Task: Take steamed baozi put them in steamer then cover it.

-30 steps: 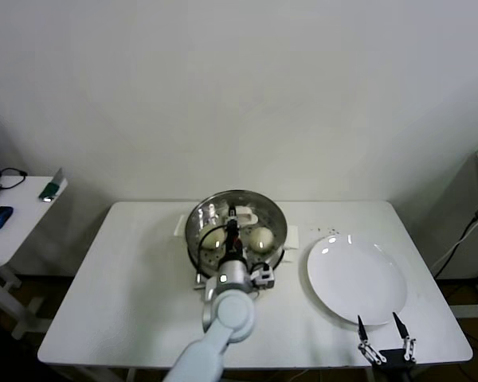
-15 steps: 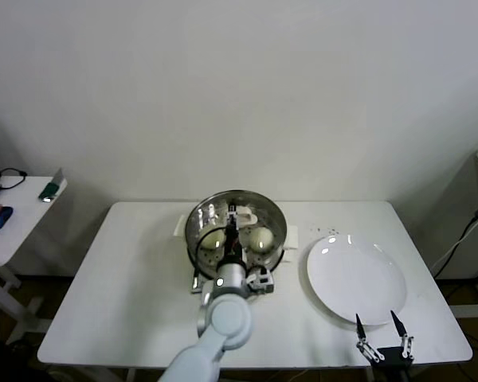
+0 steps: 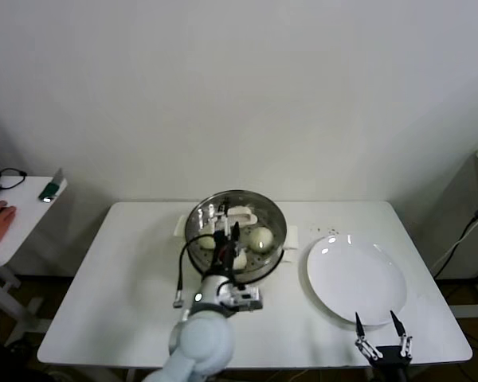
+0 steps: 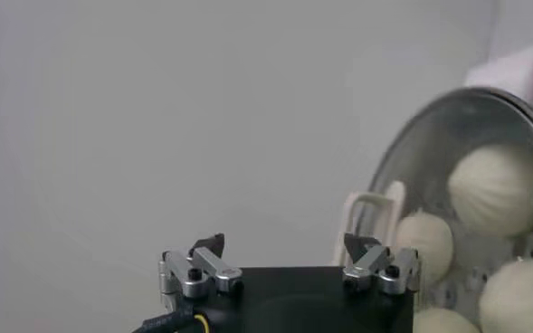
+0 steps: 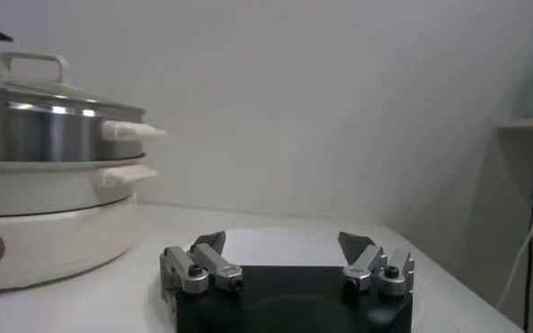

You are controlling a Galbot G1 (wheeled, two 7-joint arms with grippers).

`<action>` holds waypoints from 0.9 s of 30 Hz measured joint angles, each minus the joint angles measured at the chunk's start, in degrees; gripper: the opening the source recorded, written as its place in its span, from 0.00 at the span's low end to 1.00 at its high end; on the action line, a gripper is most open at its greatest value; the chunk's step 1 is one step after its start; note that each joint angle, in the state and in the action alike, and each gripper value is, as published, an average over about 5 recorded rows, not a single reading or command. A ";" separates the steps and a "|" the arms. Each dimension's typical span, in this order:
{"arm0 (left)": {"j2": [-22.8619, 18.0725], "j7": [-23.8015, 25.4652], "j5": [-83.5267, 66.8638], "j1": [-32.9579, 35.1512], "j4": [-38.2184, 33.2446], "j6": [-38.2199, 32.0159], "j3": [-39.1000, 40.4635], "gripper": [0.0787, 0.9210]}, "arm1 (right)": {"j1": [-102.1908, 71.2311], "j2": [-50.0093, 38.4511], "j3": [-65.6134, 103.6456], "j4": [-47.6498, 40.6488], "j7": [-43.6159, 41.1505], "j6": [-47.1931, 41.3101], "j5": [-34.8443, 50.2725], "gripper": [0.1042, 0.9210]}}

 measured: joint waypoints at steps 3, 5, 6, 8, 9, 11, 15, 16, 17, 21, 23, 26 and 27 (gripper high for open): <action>1.21 -3.26 -7.87 1.83 -2.69 -2.60 -2.92 0.88 | 0.12 0.02 -0.01 0.42 1.12 -0.15 0.09 0.88; 1.95 -5.49 -13.81 3.20 -4.26 -4.68 -5.59 0.88 | 0.29 0.04 0.03 0.61 1.77 -0.16 0.13 0.88; 2.27 -6.57 -16.81 3.94 -4.90 -5.84 -7.15 0.88 | 0.39 0.04 0.05 0.69 2.09 -0.16 0.13 0.88; 2.92 -8.59 -23.16 5.57 -5.96 -8.32 -10.78 0.88 | 0.57 0.03 0.11 0.85 2.63 -0.11 0.11 0.88; 3.26 -9.47 -26.39 6.40 -6.35 -9.50 -12.73 0.88 | 0.66 0.02 0.15 0.91 2.86 -0.07 0.09 0.88; 3.96 -10.95 -33.24 8.13 -6.86 -11.77 -16.96 0.88 | 0.77 -0.02 0.24 0.99 3.18 0.05 0.08 0.88; 5.56 -12.69 -47.44 11.56 -6.26 -16.91 -25.59 0.88 | 0.82 -0.19 0.32 1.23 3.70 0.19 0.21 0.88; 6.02 -12.92 -51.05 12.43 -5.72 -18.44 -27.52 0.88 | 0.85 -0.22 0.30 1.28 3.85 0.24 0.28 0.88; 6.46 -13.10 -54.53 13.29 -5.08 -19.97 -29.24 0.88 | 0.91 -0.23 0.28 1.28 3.99 0.31 0.34 0.88; 7.75 -13.45 -67.01 16.78 -1.88 -26.11 -34.40 0.88 | 1.18 -0.20 0.10 1.10 4.43 0.70 0.48 0.88; 8.00 -13.47 -71.70 18.38 -0.01 -29.23 -36.06 0.88 | 1.22 -0.15 0.03 1.00 4.62 0.81 0.49 0.88; 8.10 -13.31 -77.01 20.45 2.84 -33.87 -37.58 0.88 | 1.21 -0.12 -0.02 0.87 4.76 1.10 0.56 0.88; 8.09 -13.23 -78.42 21.05 3.75 -35.30 -37.87 0.88 | 1.18 -0.14 -0.04 0.82 4.77 1.22 0.60 0.88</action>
